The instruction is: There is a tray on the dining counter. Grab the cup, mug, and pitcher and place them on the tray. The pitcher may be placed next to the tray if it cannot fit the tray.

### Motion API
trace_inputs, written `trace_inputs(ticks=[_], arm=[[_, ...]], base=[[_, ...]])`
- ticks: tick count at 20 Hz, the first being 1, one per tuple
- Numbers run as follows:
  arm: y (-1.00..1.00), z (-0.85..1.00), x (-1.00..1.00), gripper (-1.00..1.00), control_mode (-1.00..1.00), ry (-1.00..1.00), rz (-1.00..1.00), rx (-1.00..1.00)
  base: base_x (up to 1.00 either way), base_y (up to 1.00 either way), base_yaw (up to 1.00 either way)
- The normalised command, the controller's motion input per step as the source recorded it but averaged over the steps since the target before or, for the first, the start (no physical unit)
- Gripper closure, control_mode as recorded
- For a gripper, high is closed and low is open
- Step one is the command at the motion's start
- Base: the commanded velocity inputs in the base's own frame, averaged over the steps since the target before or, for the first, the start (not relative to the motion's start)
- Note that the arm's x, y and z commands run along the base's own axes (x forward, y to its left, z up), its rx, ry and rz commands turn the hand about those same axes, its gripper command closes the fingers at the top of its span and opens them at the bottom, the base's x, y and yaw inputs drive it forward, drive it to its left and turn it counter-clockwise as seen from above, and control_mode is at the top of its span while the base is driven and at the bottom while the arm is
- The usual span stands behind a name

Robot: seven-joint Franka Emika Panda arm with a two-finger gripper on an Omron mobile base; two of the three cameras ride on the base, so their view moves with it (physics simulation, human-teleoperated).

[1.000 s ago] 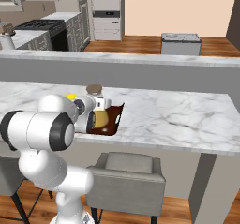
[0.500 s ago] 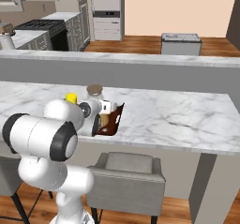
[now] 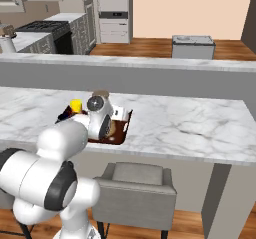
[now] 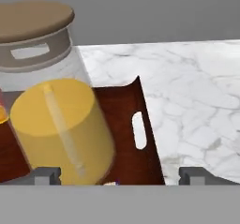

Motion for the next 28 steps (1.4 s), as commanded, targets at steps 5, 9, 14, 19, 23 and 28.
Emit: trace_inputs(ticks=[5, 9, 14, 19, 23, 28], arm=[[-0.08, 0.46, -0.11, -1.0, -1.0, 0.56, 0.0, 0.0], [-0.05, 0.41, 0.0, -1.0, -1.0, 0.53, 0.0, 0.0], [-0.11, 0.22, -0.29, -1.0, -1.0, 0.37, 0.0, 0.0], [-0.17, 0.0, -0.91, -1.0, -1.0, 0.1, 0.0, 0.0], [-0.07, 0.0, -1.0, -1.0, -1.0, 0.0, 0.0, 0.0], [0.0, 0.0, -1.0, -1.0, -1.0, -0.11, 0.0, 0.0]], base=[[0.0, 0.0, 0.0], [0.0, 0.0, 0.0], [0.0, 0.0, 0.0], [0.0, 0.0, 0.0], [0.0, 0.0, 0.0], [0.0, 0.0, 0.0]])
